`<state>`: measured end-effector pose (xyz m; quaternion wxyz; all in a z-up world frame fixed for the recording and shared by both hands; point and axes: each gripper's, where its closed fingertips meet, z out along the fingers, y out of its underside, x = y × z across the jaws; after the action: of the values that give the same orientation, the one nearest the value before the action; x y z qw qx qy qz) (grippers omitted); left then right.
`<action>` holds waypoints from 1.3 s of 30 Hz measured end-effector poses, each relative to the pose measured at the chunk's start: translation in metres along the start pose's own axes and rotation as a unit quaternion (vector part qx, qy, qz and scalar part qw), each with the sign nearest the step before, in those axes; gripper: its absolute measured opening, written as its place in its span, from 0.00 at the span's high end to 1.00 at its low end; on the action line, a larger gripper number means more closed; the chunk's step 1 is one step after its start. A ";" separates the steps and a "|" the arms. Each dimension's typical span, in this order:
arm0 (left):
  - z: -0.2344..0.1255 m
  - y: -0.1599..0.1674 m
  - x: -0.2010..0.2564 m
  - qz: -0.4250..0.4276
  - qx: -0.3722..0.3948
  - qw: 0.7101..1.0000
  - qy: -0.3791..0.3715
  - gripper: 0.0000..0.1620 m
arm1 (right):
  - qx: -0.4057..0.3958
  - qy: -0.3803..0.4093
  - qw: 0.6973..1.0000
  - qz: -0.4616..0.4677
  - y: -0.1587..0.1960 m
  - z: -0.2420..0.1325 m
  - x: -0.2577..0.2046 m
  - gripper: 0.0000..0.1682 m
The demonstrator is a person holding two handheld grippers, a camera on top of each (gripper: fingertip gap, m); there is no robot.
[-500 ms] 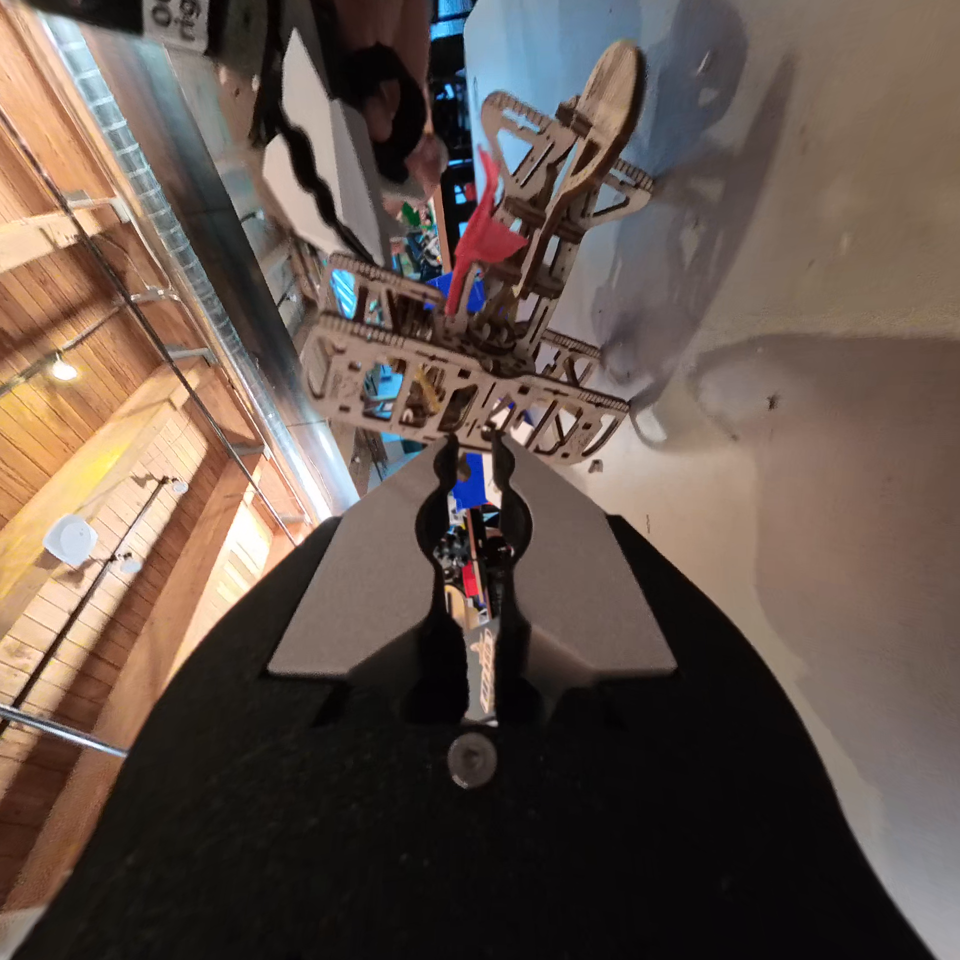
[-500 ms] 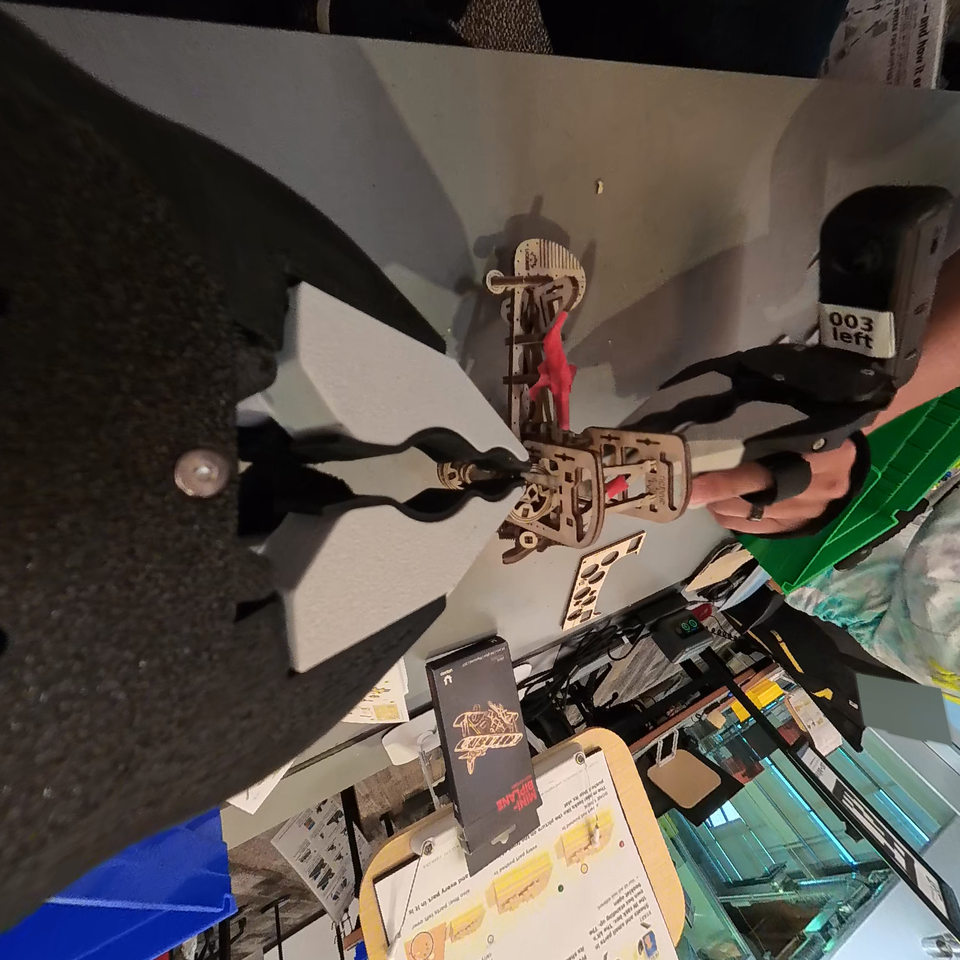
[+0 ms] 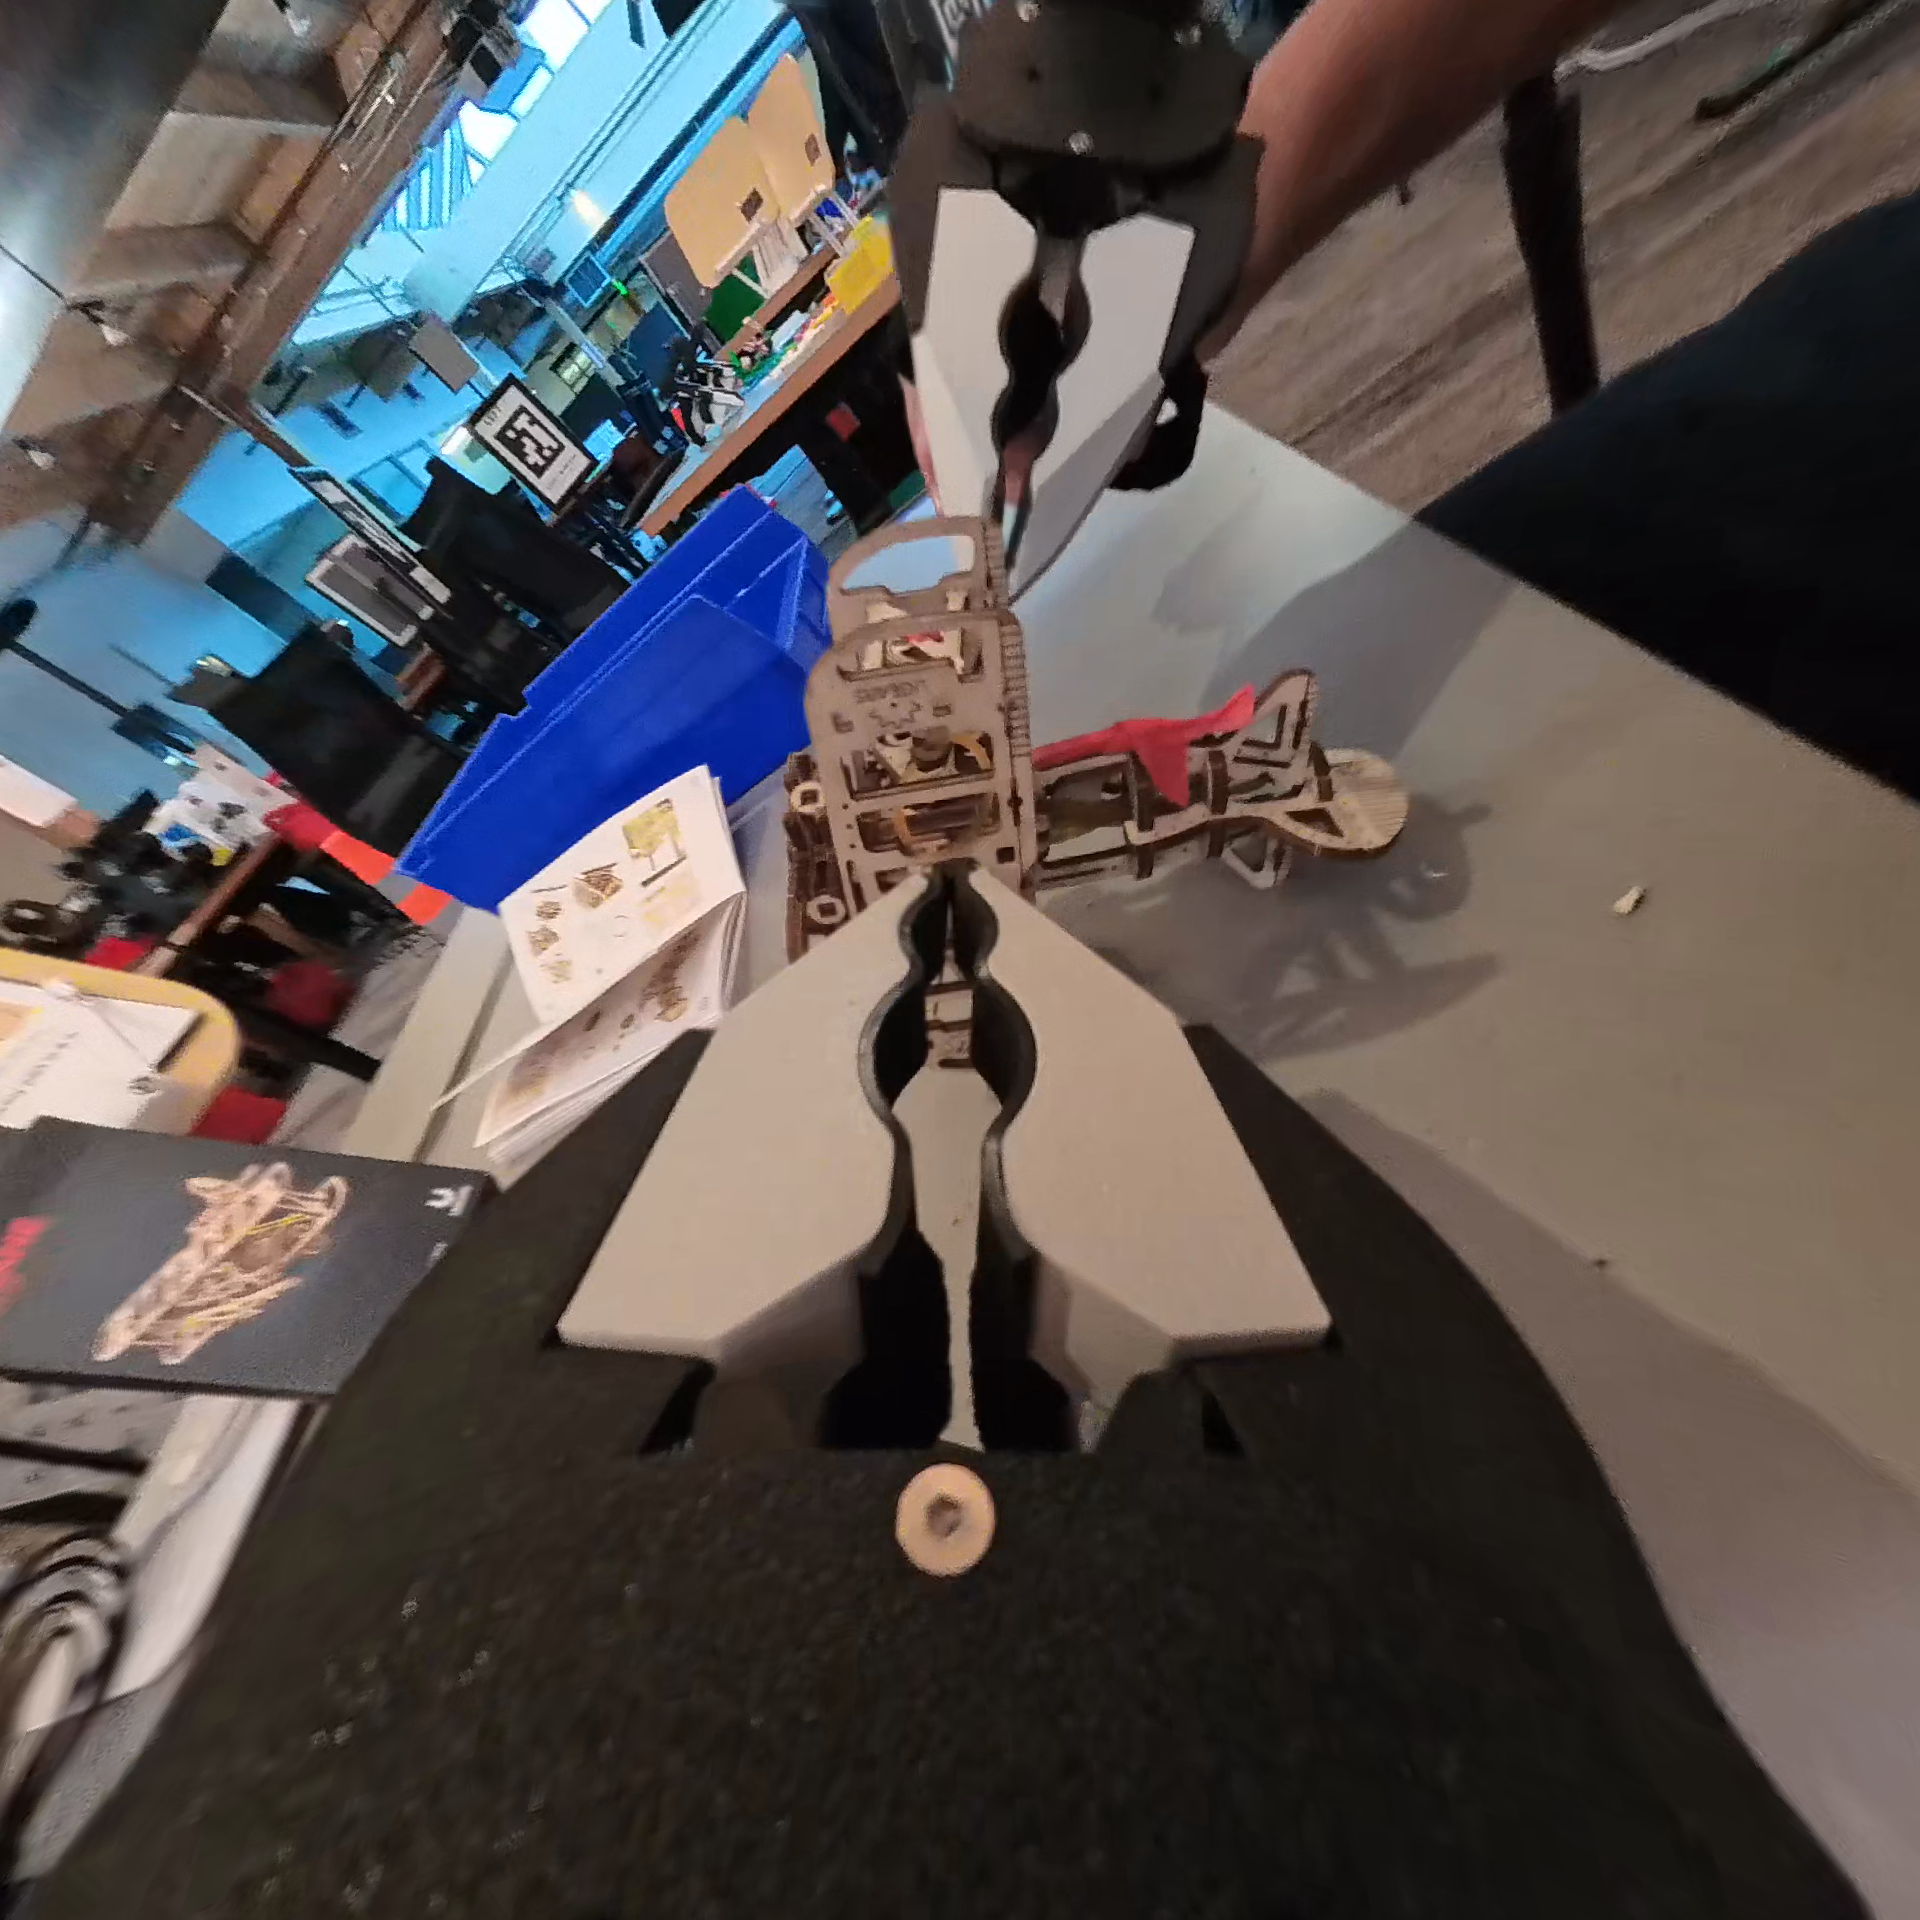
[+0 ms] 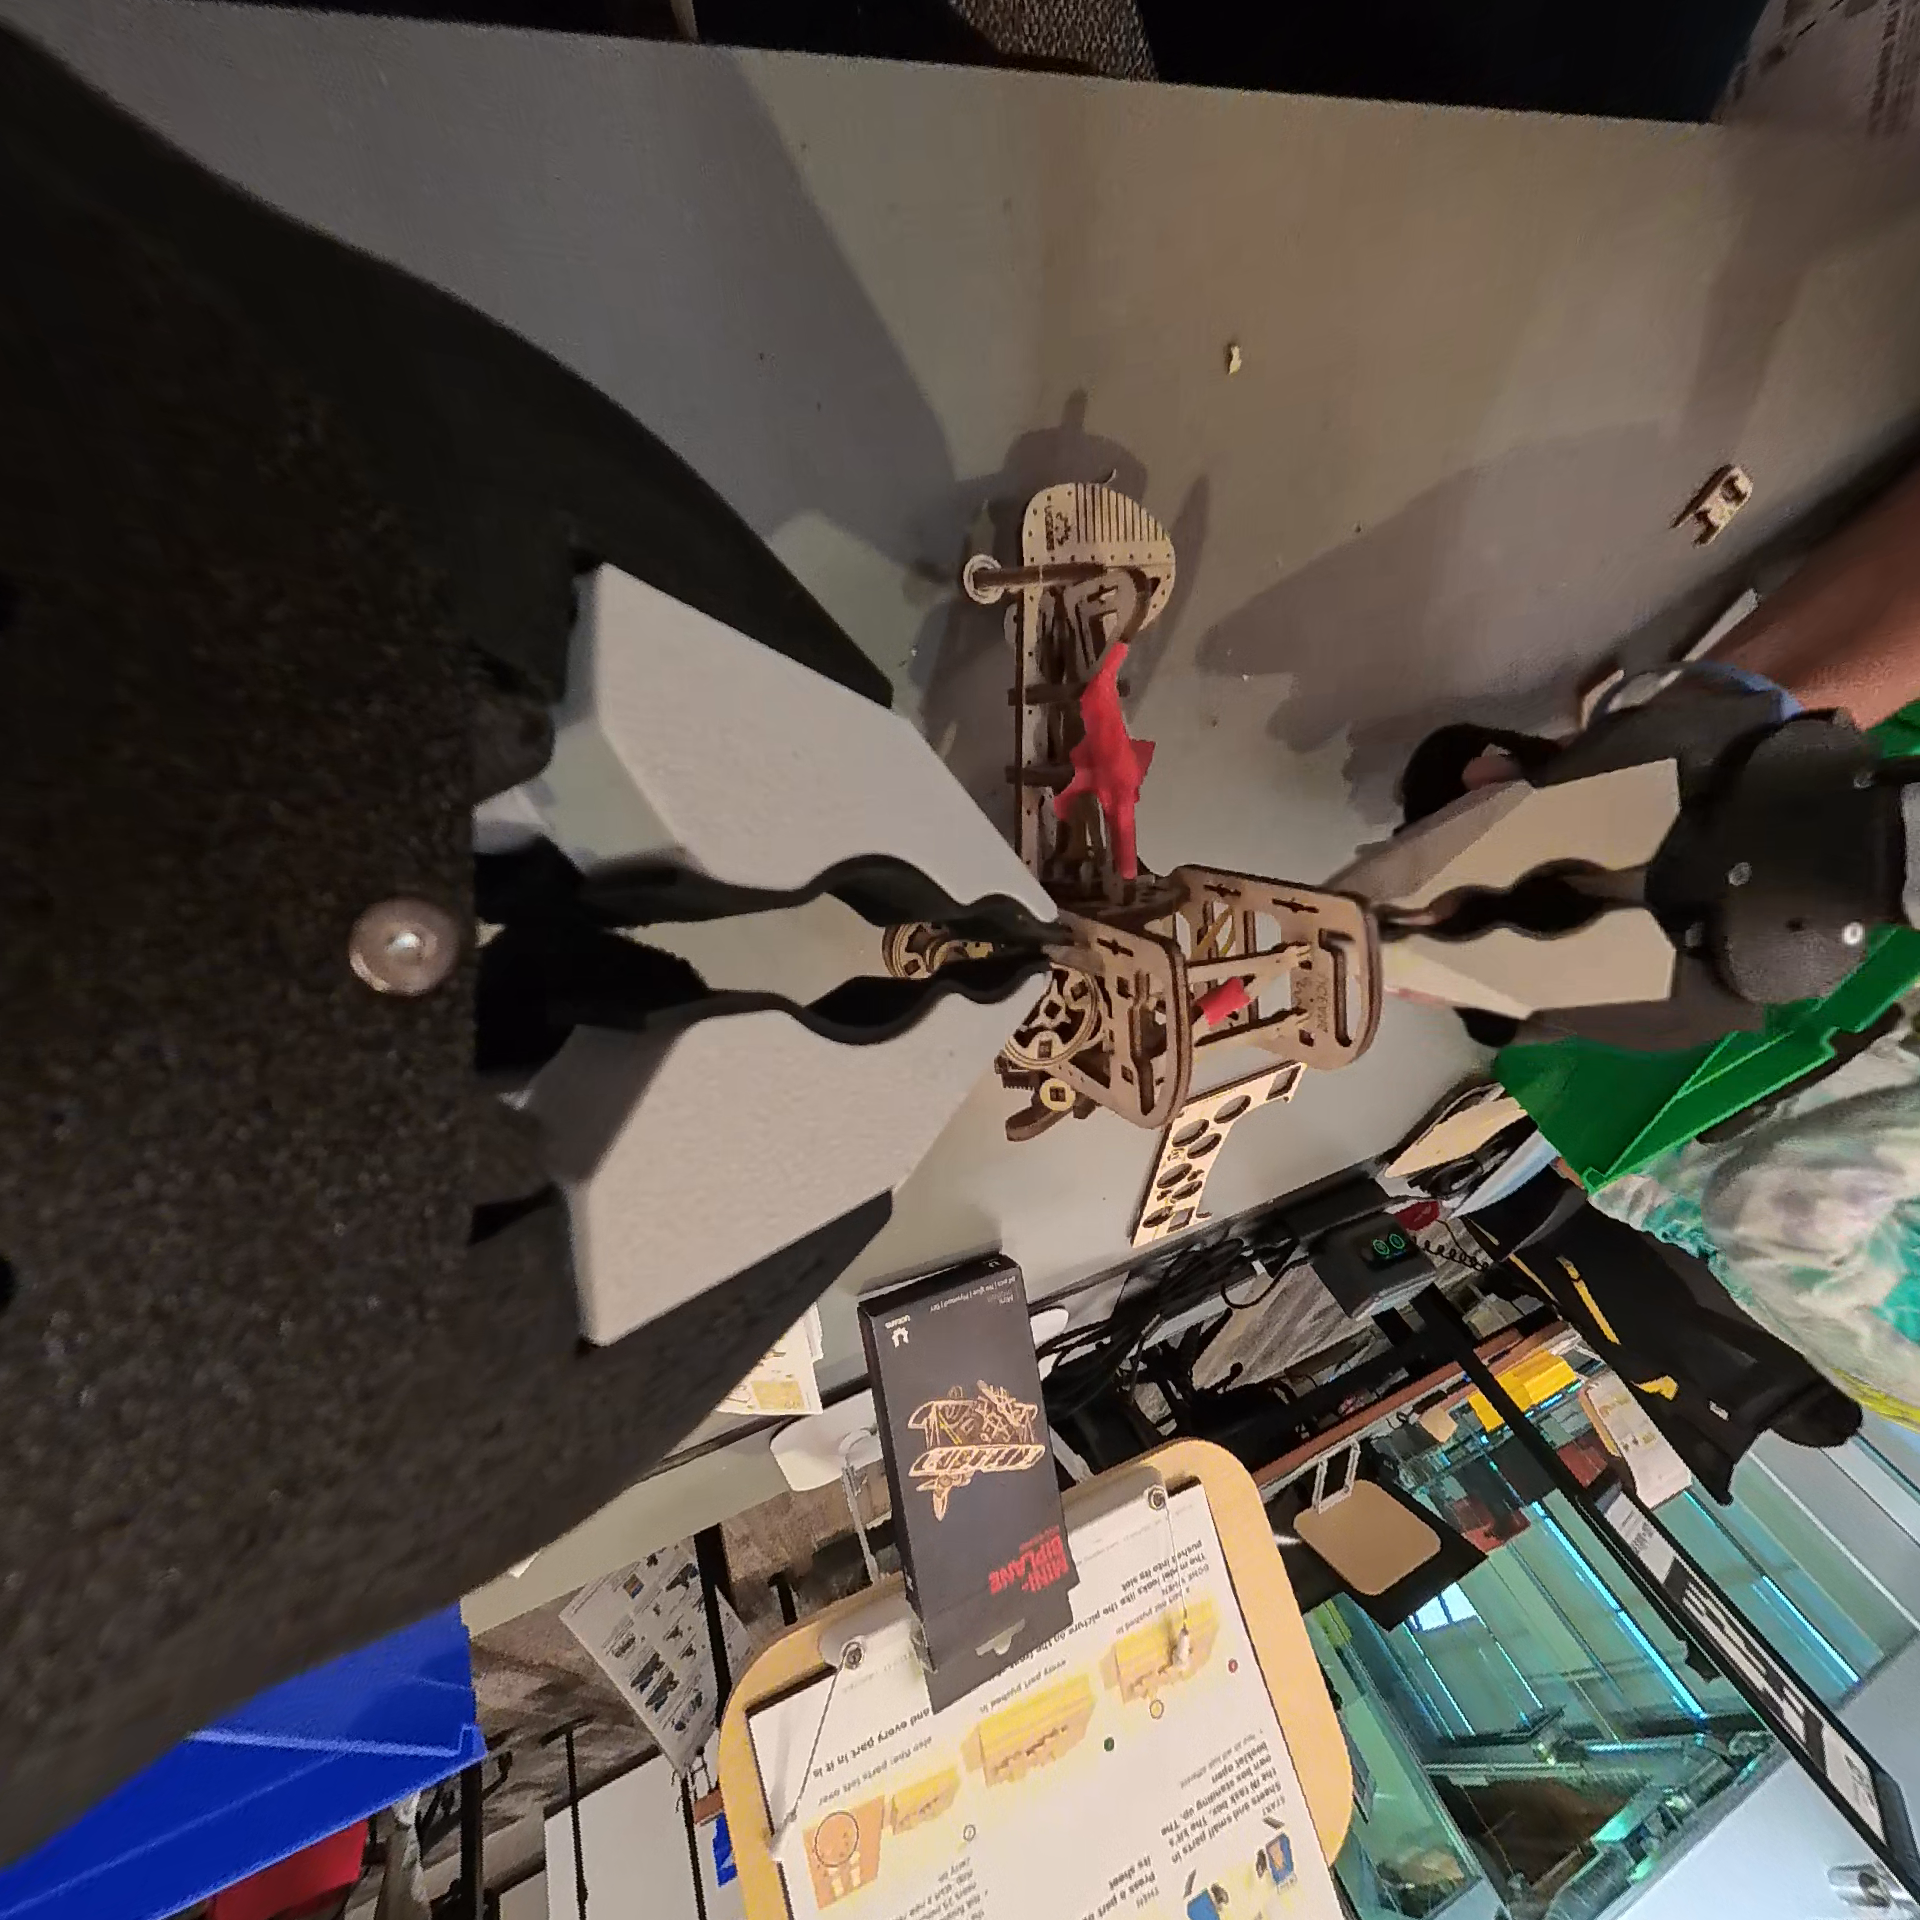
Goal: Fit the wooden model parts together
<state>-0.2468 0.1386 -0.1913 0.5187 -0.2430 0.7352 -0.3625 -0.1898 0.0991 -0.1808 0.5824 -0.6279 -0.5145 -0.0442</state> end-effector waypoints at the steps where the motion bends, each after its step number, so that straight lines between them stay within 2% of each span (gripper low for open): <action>1: 0.002 0.002 0.000 0.026 -0.007 1.000 -0.010 1.00 | 0.001 0.000 1.000 0.001 0.000 0.000 0.000 1.00; 4: 0.007 -0.002 0.006 0.067 -0.007 0.998 -0.003 1.00 | 0.001 -0.001 1.000 0.002 0.000 0.001 0.000 1.00; 13: 0.017 0.001 0.002 0.076 -0.012 0.997 -0.002 1.00 | 0.002 -0.001 1.000 0.005 0.000 0.001 0.001 1.00; 21: 0.023 0.003 -0.005 0.083 -0.025 0.995 -0.049 1.00 | 0.004 -0.003 1.000 0.008 0.000 0.001 0.001 1.00; 25: 0.025 0.003 -0.001 0.067 -0.024 0.996 -0.048 1.00 | 0.004 -0.003 1.000 0.005 0.000 0.001 0.001 1.00; 31: 0.019 -0.003 -0.010 0.022 0.002 0.999 -0.046 0.92 | 0.005 0.000 1.000 0.013 0.002 -0.003 0.003 1.00; 34: 0.019 0.003 -0.009 -0.010 0.005 1.000 -0.019 0.83 | 0.006 0.002 1.000 0.016 0.002 -0.003 0.005 1.00; 39: 0.019 0.003 -0.027 -0.056 0.029 0.998 -0.016 0.84 | 0.009 -0.001 1.000 0.017 0.001 -0.002 0.005 1.00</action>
<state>-0.2196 0.1548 -0.1816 0.5162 -0.2744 0.7016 -0.4076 -0.1855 0.1011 -0.1775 0.5884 -0.6315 -0.5041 -0.0291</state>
